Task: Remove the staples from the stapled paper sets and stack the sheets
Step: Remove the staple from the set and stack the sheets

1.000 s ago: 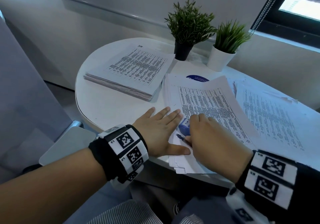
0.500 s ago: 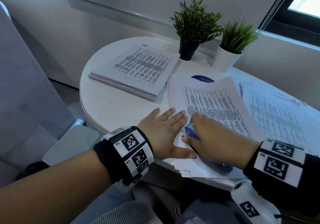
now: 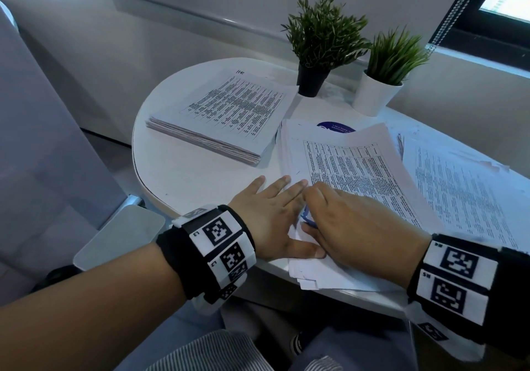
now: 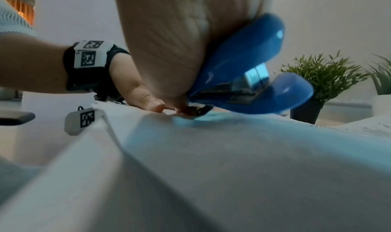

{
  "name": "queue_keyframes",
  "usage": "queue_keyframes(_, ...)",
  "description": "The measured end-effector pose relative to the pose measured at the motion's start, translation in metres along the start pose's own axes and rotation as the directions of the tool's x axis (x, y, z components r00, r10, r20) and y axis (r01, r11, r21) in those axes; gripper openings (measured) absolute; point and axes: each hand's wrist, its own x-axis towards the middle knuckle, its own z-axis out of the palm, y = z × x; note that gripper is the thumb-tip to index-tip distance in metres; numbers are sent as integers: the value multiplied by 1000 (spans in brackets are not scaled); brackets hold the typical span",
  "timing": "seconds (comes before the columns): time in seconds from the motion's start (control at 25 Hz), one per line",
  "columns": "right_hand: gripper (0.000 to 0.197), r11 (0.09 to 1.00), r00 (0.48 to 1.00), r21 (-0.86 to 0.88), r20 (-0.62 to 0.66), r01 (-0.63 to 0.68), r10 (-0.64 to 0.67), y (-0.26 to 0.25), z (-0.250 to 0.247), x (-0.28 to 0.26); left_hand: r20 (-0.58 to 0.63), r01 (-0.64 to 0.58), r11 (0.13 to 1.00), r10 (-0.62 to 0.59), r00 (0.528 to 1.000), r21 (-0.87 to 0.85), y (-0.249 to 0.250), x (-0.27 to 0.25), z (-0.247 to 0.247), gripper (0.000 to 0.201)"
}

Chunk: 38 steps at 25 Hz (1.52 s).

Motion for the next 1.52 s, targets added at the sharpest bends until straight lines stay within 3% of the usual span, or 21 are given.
queue_keyframes(0.08,29,996,997,-47,-22,73,-74,2,0,0,4,-3,1000,3,1000,-12,0,-1,-1,102)
queue_keyframes(0.16,28,998,997,-6,35,70,-70,0,-5,1,3,-3,1000,3,1000,-13,1,-2,-2,102)
queue_keyframes(0.28,20,930,981,328,157,-165,118,2,-10,8,-29,5,1000,-5,1000,3,1,-2,0,106)
queue_keyframes(0.36,24,854,939,423,287,-301,189,4,-14,14,-26,13,1000,-13,1000,12,2,-3,-1,107)
queue_keyframes(0.52,21,833,885,408,425,-373,188,5,-24,27,12,22,999,-22,1000,24,3,-4,-4,105)
queue_keyframes(0.72,31,825,782,338,594,-453,186,8,-22,40,22,21,999,-22,1000,44,3,-4,-5,103)
queue_keyframes(0.84,32,816,756,325,625,-477,193,6,-26,42,32,19,999,-20,999,45,3,-4,-5,103)
queue_keyframes(1.04,41,834,762,272,600,-480,243,-3,-40,39,13,16,998,-17,1000,60,3,-5,-4,103)
queue_keyframes(1.52,34,781,696,234,641,-578,323,-4,-41,40,37,21,999,-23,999,41,3,-3,-5,103)
